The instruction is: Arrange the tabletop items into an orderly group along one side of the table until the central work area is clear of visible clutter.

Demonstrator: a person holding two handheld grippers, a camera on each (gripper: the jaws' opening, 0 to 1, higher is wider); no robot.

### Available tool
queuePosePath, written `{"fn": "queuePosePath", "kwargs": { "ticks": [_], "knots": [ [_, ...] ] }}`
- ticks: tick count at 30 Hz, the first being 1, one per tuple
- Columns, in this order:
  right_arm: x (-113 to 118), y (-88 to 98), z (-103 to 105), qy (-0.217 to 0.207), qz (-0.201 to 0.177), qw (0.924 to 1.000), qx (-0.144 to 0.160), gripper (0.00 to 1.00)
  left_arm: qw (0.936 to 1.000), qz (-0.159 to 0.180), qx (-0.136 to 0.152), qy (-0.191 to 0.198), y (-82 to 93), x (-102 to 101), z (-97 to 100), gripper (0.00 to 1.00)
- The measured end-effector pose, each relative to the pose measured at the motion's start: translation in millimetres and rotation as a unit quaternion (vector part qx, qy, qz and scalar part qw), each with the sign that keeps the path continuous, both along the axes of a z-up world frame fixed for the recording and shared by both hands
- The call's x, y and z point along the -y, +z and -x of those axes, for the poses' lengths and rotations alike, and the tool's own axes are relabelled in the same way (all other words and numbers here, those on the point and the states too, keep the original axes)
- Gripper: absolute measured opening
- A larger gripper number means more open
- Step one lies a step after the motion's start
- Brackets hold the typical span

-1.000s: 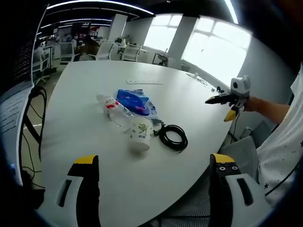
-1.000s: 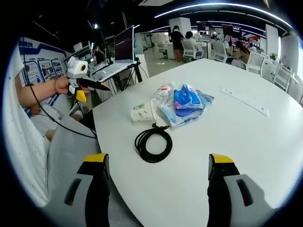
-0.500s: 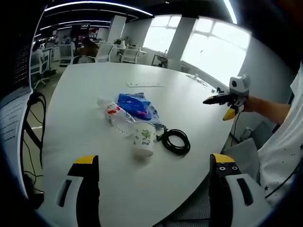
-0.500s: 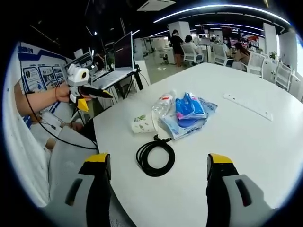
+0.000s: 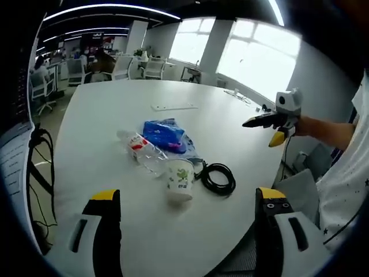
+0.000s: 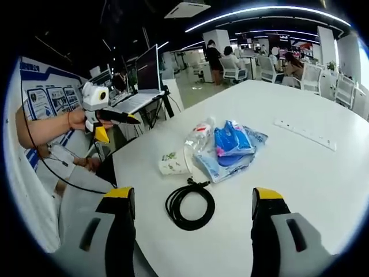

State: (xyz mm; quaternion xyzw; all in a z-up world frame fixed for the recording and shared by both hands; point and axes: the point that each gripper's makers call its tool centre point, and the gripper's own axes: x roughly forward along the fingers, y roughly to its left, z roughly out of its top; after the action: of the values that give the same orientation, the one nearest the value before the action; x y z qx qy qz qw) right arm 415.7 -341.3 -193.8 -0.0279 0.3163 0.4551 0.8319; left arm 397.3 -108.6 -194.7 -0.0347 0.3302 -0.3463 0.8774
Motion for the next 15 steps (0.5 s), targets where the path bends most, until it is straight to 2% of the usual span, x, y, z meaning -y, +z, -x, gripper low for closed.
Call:
{"fn": "queuePosePath", "kwargs": {
  "ticks": [15],
  "knots": [
    [-20, -8.2, -25, -0.029, -0.017, 0.9994, -0.010, 0.79, 0.9992, -0.011, 0.015, -0.036, 6.1, 14, -40.5, 1.00]
  ]
}}
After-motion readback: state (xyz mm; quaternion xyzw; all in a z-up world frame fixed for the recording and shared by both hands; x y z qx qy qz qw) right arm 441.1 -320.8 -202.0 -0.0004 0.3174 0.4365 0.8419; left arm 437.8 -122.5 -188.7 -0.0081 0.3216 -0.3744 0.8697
